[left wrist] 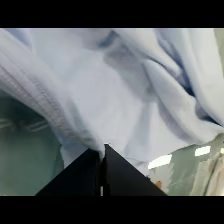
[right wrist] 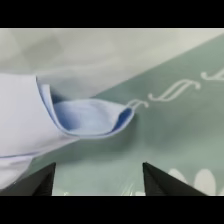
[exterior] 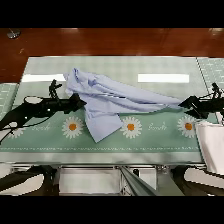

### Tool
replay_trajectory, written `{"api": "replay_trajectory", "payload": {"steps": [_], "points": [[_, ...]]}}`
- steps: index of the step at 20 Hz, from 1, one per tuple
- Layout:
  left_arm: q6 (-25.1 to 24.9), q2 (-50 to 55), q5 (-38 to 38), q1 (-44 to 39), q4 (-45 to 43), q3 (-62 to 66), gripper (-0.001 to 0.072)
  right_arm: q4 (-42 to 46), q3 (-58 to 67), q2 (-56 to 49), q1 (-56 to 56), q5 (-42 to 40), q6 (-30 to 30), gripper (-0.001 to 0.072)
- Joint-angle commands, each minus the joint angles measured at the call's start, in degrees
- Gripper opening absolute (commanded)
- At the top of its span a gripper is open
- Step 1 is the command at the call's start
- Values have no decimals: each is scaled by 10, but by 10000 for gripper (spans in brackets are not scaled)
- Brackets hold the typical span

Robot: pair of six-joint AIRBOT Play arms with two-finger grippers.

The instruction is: Fold the shirts.

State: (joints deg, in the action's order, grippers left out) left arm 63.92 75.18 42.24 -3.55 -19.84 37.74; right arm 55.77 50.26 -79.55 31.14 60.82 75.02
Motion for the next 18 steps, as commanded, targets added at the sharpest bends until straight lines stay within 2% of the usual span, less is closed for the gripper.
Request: {"api": "replay_trajectory", "payload": {"steps": [1,6,7,8,9,13,18], "points": [[-17,11,35,-5,6,40,27,-33,34,-42,-4,-6,7,617],[-17,11,40,-5,6,42,28,-32,85,-108,-83,-6,19,617],[-17,11,44,-5,6,43,27,-32,100,-121,-100,-1,30,591],[-17,11,52,-4,6,45,28,-32,116,-132,-113,9,34,346],[-18,8,61,0,6,54,28,-34,136,-136,-123,26,32,22],[-17,-37,108,45,6,185,27,-32,301,-102,-153,110,24,27],[-14,-109,136,106,2,517,26,-29,620,-4,-174,127,46,27]]}}
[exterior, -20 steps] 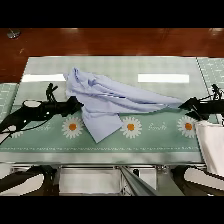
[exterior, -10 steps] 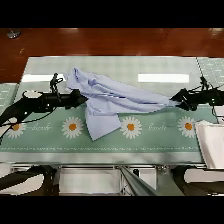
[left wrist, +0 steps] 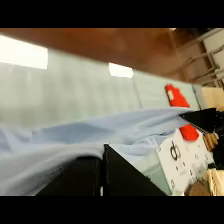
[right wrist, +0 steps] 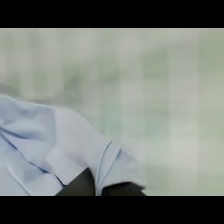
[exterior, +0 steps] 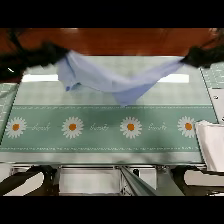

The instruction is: Fold the shirts.

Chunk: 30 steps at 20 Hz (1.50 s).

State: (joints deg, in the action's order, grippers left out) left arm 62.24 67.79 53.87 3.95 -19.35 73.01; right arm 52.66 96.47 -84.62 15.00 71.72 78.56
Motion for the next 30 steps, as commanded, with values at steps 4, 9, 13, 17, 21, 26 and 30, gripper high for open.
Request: {"api": "replay_trajectory", "payload": {"steps": [4,9,13,17,21,26,30], "points": [[54,-83,84,90,-22,370,26,29,236,188,-12,14,12,27],[127,-191,157,167,-210,452,26,96,235,343,-12,71,16,27],[144,-268,198,146,-346,452,26,107,235,410,-12,107,27,27],[173,-307,233,48,-473,432,26,115,192,449,-12,141,37,27],[202,-315,269,24,-530,284,27,82,16,476,-12,154,39,27],[219,-286,120,24,-527,-21,26,52,-252,434,-12,58,1,27],[228,-166,-27,24,-504,-117,27,41,-340,296,-14,-67,-25,27]]}}
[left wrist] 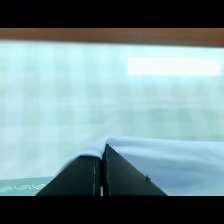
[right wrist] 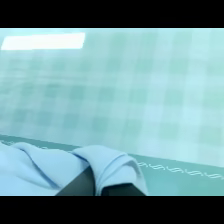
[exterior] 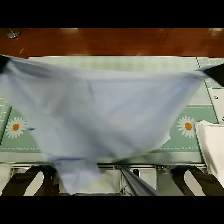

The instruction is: Fold the shirts.

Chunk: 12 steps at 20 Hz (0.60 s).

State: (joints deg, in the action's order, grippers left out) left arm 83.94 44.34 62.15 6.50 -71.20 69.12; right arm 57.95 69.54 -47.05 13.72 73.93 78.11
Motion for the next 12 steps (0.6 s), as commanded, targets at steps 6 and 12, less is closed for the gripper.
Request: {"api": "replay_trajectory", "payload": {"steps": [6,12], "points": [[14,276,-243,-5,94,-13,27,-107,71,-394,-55,-236,-15,28],[14,367,-183,3,181,32,707,-261,271,-587,-28,-141,39,627]]}}
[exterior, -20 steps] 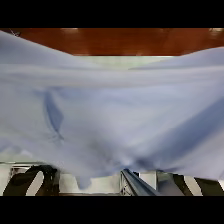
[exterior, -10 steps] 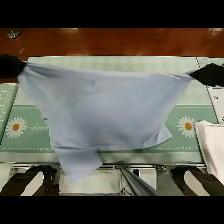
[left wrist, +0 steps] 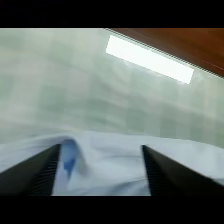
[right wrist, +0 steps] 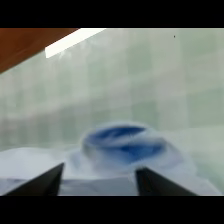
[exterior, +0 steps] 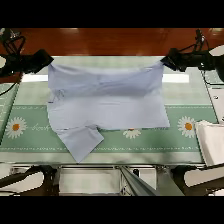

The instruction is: Fold the shirts.

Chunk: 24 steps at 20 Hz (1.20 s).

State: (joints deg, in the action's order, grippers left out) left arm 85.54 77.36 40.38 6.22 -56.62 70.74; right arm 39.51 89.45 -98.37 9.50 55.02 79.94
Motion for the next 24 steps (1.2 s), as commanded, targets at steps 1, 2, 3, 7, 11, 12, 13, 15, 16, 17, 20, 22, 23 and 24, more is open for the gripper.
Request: {"api": "replay_trajectory", "payload": {"steps": [1,2,3,7,11,12,13,15,16,17,20,22,23,24], "points": [[-11,36,94,23,28,23,706,-72,82,-72,34,96,15,627],[-10,36,166,45,4,33,706,-60,89,-67,60,151,5,627],[-16,36,250,74,-27,38,703,-26,90,-57,87,213,-5,626],[-56,10,446,191,-75,-58,702,239,6,36,167,350,-23,626],[-102,-73,395,307,-37,-287,701,150,-286,203,231,188,-59,626],[-128,-87,380,340,3,-334,702,122,-349,240,236,166,-84,626],[-145,-95,369,365,39,-370,701,100,-396,268,236,158,-106,626],[-171,-98,338,389,115,-420,702,62,-466,309,236,148,-132,626],[-194,-97,325,385,143,-435,702,49,-490,325,236,141,-139,626],[-209,-97,309,375,156,-445,701,39,-507,335,236,137,-143,626],[-251,-95,247,319,205,-468,701,30,-535,342,236,137,-143,626],[-251,-88,224,267,207,-468,701,40,-542,342,236,137,-141,626],[-251,-83,217,242,209,-468,700,49,-542,342,236,137,-135,626],[-251,-80,213,225,209,-468,672,62,-542,342,236,137,-124,626]]}}
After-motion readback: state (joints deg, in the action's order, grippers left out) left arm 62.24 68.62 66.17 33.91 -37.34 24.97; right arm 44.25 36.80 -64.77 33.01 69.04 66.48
